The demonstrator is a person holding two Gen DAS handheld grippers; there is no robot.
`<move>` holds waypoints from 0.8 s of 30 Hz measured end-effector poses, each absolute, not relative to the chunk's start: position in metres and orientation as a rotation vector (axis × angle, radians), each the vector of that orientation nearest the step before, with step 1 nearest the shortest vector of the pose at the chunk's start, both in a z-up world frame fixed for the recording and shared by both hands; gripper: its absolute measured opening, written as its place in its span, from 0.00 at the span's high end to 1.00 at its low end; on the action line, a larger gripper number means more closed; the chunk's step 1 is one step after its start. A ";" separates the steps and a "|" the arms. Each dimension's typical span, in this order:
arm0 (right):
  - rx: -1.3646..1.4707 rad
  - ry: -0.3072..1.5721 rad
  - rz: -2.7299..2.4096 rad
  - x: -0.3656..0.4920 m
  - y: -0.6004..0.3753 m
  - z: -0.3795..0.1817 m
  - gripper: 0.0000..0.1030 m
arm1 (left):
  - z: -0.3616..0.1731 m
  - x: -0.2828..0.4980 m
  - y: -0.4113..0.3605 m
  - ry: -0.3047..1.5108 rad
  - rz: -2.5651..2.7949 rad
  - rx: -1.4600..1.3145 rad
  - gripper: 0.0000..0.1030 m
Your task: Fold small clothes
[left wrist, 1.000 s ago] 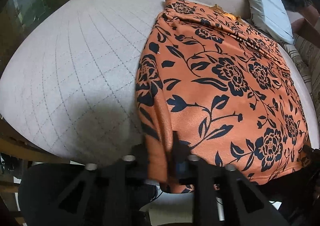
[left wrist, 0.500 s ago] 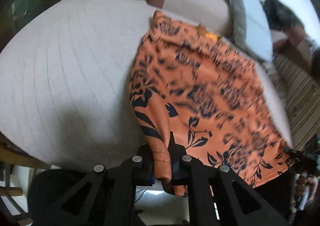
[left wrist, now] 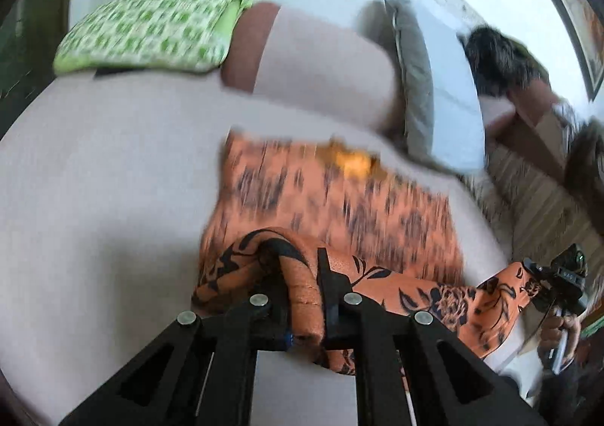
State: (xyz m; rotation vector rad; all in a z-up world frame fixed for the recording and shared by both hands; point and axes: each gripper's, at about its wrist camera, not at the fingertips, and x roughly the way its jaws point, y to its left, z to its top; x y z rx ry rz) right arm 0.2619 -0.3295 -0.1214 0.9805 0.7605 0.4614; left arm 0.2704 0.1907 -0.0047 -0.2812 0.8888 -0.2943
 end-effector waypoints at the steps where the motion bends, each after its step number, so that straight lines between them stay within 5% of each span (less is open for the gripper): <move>1: 0.991 0.746 0.443 0.282 -0.336 -0.119 0.92 | -0.003 0.301 0.192 0.885 -0.281 -0.308 0.89; 3: 1.028 0.756 0.334 0.346 -0.355 -0.133 0.89 | -0.018 0.366 0.196 0.882 -0.190 -0.341 0.73; 4: 1.038 0.795 0.294 0.373 -0.361 -0.150 0.78 | -0.033 0.394 0.197 0.901 -0.151 -0.332 0.41; 5: 1.026 0.846 0.234 0.391 -0.364 -0.165 0.63 | -0.051 0.418 0.200 0.938 -0.096 -0.312 0.30; 6: 0.980 0.919 0.117 0.402 -0.365 -0.183 0.21 | -0.073 0.438 0.207 0.990 0.013 -0.292 0.31; 7: 0.954 0.935 0.057 0.398 -0.365 -0.192 0.18 | -0.087 0.444 0.216 1.022 0.077 -0.304 0.34; 13: 0.691 0.893 0.127 0.351 -0.341 -0.188 0.18 | -0.099 0.387 0.245 0.932 0.035 -0.267 0.33; 19: 0.660 1.063 0.242 0.382 -0.303 -0.224 0.18 | -0.156 0.395 0.193 1.134 -0.141 -0.076 0.19; 21: 0.520 1.068 0.221 0.388 -0.282 -0.220 0.22 | -0.155 0.393 0.184 1.072 -0.104 -0.033 0.35; 22: 0.466 1.087 0.220 0.390 -0.274 -0.218 0.45 | -0.152 0.396 0.181 1.085 -0.143 -0.063 0.81; 23: 0.477 1.119 0.223 0.393 -0.270 -0.218 0.66 | -0.147 0.403 0.179 1.120 -0.133 -0.107 0.85; 24: 0.496 1.146 0.215 0.398 -0.269 -0.217 0.75 | -0.145 0.407 0.176 1.135 -0.113 -0.106 0.86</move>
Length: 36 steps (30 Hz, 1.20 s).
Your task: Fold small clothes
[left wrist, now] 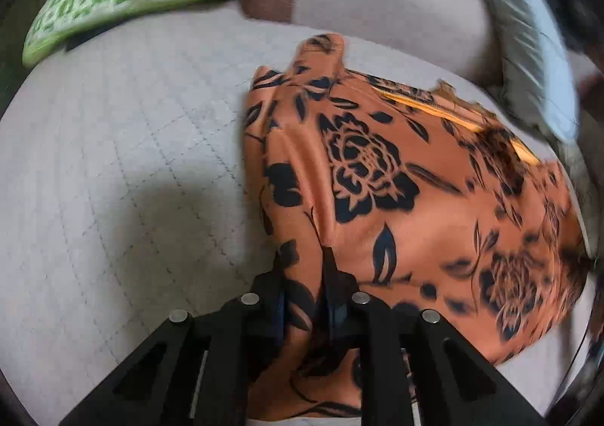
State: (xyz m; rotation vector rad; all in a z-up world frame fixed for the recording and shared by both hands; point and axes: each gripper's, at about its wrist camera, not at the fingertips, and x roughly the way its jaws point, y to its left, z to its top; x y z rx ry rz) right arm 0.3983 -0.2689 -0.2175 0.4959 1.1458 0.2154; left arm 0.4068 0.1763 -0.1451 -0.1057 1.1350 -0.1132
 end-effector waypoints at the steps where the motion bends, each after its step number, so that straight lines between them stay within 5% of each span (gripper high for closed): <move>1: 0.485 1.149 0.210 0.399 -0.267 -0.214 0.79 | -0.140 0.410 0.172 1.139 -0.092 -0.085 0.87; 11: 0.462 0.960 0.307 0.302 -0.273 -0.089 0.82 | -0.015 0.276 0.182 0.887 -0.122 -0.149 0.87; 15: 0.453 0.997 0.315 0.236 -0.282 -0.121 0.76 | -0.065 0.211 0.183 0.936 -0.112 -0.138 0.76; 16: 0.476 1.049 0.298 0.231 -0.284 -0.143 0.66 | -0.092 0.205 0.183 1.003 -0.097 -0.127 0.64; 18: 0.508 1.224 0.175 0.215 -0.291 -0.202 0.39 | -0.157 0.204 0.191 1.186 -0.060 -0.143 0.60; 25: 0.425 0.955 0.141 0.204 -0.294 -0.144 0.34 | -0.097 0.217 0.198 0.924 -0.029 -0.103 0.40; 30: 0.289 0.958 0.138 0.266 -0.255 -0.143 0.34 | -0.117 0.268 0.164 0.963 -0.100 0.130 0.40; 33: 0.179 1.021 0.103 0.287 -0.245 -0.167 0.37 | -0.135 0.299 0.153 1.006 -0.091 0.166 0.44; 34: 0.149 1.045 0.102 0.290 -0.240 -0.172 0.65 | -0.138 0.306 0.152 1.008 -0.091 0.169 0.59; 35: 0.086 1.077 0.092 0.292 -0.235 -0.177 0.74 | -0.142 0.313 0.151 1.020 -0.096 0.176 0.88; 36: 0.010 1.088 0.104 0.293 -0.224 -0.178 0.81 | -0.146 0.314 0.152 1.044 -0.100 0.179 0.94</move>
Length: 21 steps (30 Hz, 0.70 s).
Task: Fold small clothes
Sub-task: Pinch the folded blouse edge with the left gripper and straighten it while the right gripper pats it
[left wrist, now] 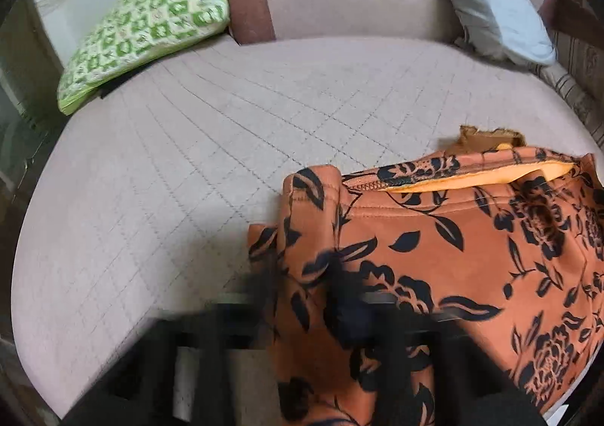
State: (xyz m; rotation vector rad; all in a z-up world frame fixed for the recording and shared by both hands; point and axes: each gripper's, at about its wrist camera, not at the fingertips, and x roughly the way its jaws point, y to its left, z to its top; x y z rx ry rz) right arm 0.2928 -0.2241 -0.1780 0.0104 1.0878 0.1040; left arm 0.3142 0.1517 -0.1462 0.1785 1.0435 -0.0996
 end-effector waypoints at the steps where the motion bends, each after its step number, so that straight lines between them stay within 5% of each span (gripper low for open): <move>1: -0.064 1.078 0.109 0.290 -0.216 -0.174 0.86 | -0.147 0.317 0.152 1.048 -0.102 0.167 0.95; 5: -0.032 0.976 0.012 0.280 -0.234 -0.150 0.92 | -0.126 0.297 0.171 0.919 -0.026 0.116 0.95; 7: 0.094 1.032 -0.083 0.286 -0.269 -0.171 0.91 | -0.148 0.301 0.198 1.003 0.024 -0.043 0.94; 11: 0.313 1.023 -0.054 0.271 -0.297 -0.183 0.86 | -0.159 0.306 0.198 1.010 0.032 -0.022 0.81; 12: 0.325 0.986 -0.037 0.265 -0.296 -0.174 0.74 | -0.150 0.305 0.193 0.979 -0.009 -0.012 0.76; 13: 0.319 0.950 -0.022 0.259 -0.294 -0.165 0.36 | -0.146 0.304 0.188 0.968 -0.036 0.003 0.59; 14: 0.312 0.915 -0.009 0.254 -0.290 -0.154 0.16 | -0.143 0.305 0.181 0.964 -0.041 0.047 0.46; 21: 0.124 0.935 0.061 0.274 -0.247 -0.152 0.12 | -0.144 0.299 0.165 0.955 -0.035 0.137 0.44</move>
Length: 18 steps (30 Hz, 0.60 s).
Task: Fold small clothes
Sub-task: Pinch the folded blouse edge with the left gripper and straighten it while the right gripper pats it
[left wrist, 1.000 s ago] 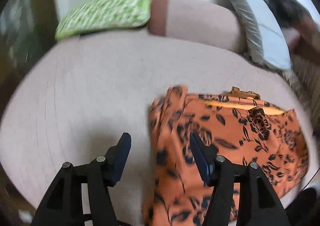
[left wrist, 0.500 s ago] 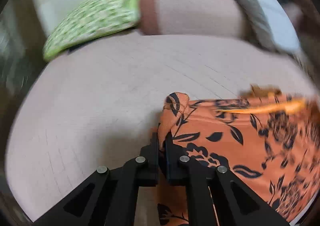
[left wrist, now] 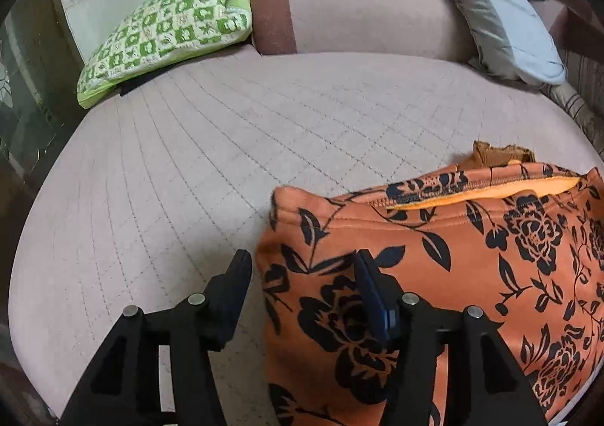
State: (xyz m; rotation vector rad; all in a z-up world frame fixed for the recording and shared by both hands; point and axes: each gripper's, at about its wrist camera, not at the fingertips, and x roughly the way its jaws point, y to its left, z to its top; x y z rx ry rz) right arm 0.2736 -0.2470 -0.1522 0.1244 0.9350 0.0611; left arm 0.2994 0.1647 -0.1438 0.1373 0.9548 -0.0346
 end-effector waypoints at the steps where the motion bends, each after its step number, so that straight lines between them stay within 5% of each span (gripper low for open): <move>1: 0.084 0.987 0.064 0.282 -0.242 -0.166 0.29 | -0.146 0.301 0.164 0.965 -0.027 0.141 0.44; 3: 0.059 1.069 0.060 0.294 -0.238 -0.181 0.80 | -0.149 0.304 0.162 0.982 -0.013 0.145 0.54; 4: 0.056 1.051 0.052 0.293 -0.237 -0.177 0.92 | -0.149 0.304 0.165 0.989 -0.006 0.141 0.80; 5: 0.062 1.010 0.052 0.287 -0.235 -0.166 0.94 | -0.145 0.303 0.169 0.988 0.007 0.120 0.92; 9: 0.247 1.002 -0.018 0.280 -0.277 -0.171 0.93 | -0.148 0.309 0.186 0.989 0.049 0.059 0.92; 13: 0.564 0.979 0.004 0.269 -0.322 -0.194 0.74 | -0.156 0.311 0.178 0.997 0.048 0.130 0.91; 18: 0.487 0.904 -0.062 0.245 -0.332 -0.159 0.69 | -0.130 0.297 0.194 0.946 0.092 0.040 0.80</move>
